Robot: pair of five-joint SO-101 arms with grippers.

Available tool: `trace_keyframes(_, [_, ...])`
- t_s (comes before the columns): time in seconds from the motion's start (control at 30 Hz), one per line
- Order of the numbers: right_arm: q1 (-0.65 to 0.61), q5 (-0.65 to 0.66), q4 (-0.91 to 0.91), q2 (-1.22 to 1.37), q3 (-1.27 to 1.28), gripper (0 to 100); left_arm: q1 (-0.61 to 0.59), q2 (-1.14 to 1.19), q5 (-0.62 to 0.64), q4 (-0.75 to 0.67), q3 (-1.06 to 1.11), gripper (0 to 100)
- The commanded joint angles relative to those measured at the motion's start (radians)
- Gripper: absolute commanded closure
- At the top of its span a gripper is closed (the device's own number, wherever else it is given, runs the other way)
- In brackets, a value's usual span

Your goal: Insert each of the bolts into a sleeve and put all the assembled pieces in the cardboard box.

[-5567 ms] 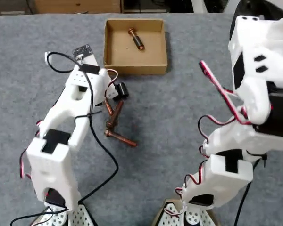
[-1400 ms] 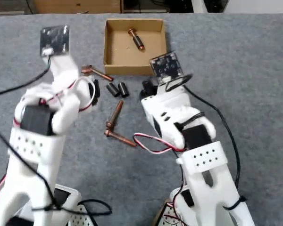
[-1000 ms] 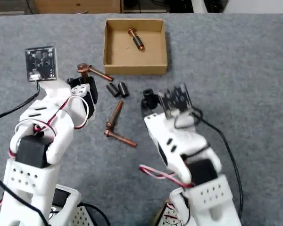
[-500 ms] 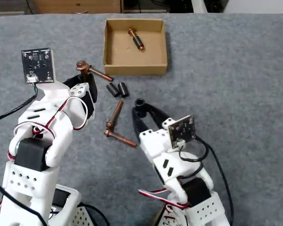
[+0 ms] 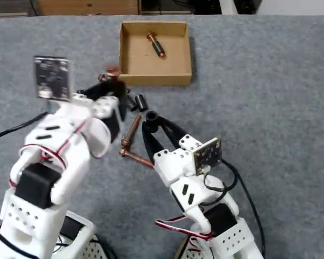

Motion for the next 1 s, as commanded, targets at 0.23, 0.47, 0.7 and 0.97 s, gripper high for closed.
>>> trace_keyframes(0.23, [-0.015, -0.006, -0.025, -0.119, 0.001, 99.7, 0.135, -0.024, -0.114, -0.017, -0.132, 98])
trace_keyframes(0.47, [-0.016, -0.012, -0.025, -0.119, 0.001, 99.7, 0.138, -0.022, -0.109, -0.023, -0.129, 98])
trace_keyframes(0.7, [-0.079, -0.012, -0.025, -0.119, 0.001, 99.7, 0.132, -0.021, -0.109, -0.106, -0.049, 98])
trace_keyframes(0.97, [-0.082, -0.012, -0.025, -0.119, 0.002, 99.7, 0.127, -0.024, -0.106, -0.293, 0.100, 98])
